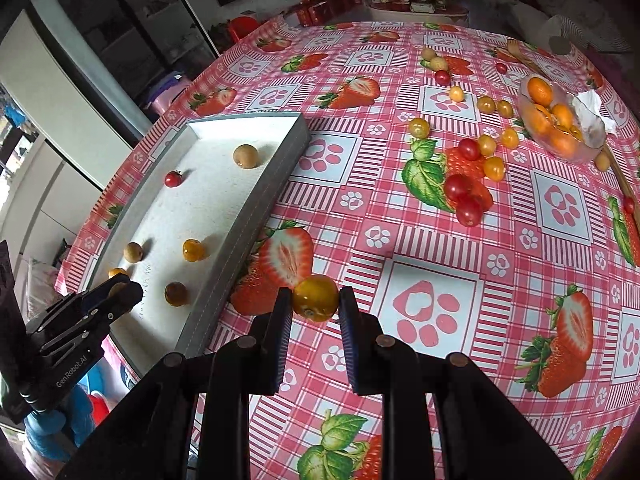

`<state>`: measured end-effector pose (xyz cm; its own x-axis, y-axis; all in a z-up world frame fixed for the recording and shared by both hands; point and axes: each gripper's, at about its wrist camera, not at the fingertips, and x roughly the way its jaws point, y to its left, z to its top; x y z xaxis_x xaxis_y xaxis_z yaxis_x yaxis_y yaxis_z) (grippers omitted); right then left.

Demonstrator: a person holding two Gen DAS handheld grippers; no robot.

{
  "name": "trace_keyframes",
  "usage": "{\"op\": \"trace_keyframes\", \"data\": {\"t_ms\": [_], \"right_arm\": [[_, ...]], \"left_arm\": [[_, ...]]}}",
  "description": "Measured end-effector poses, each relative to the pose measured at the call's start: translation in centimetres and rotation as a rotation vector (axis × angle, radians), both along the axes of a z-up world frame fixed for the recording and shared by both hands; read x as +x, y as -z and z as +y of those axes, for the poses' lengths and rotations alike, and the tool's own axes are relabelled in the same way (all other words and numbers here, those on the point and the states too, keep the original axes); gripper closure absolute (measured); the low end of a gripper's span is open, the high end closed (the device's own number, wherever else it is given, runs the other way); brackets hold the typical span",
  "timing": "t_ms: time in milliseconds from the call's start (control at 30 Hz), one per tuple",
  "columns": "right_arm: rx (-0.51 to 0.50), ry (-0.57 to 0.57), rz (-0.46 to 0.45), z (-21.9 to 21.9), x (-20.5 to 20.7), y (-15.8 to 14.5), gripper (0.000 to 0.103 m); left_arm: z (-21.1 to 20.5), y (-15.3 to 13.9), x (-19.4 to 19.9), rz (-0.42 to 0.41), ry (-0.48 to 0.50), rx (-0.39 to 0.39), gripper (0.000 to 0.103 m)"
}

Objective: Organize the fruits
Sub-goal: 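Grasp a brown kiwi with left gripper while right grasps yellow tomato, then lower the kiwi into the white tray with left gripper while right releases yellow tomato there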

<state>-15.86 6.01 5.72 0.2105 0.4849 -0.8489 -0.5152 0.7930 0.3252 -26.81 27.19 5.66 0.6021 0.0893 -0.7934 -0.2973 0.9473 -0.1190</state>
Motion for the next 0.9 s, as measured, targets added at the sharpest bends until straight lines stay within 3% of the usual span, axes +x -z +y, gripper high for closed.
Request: {"op": "trace_keyframes", "data": {"t_ms": [533,900], "right_arm": [[-0.059,-0.122,-0.027,10.4,2.2,0.2,0.077],[-0.076,-0.134,-0.074,13.0,3.6,-0.2,0.077]], "left_arm": [[1.5,2.6,1.2,0.055,-0.023,0.039,0.075],[2.0,2.6,1.4,0.043,-0.03,0.05,0.075]]}}
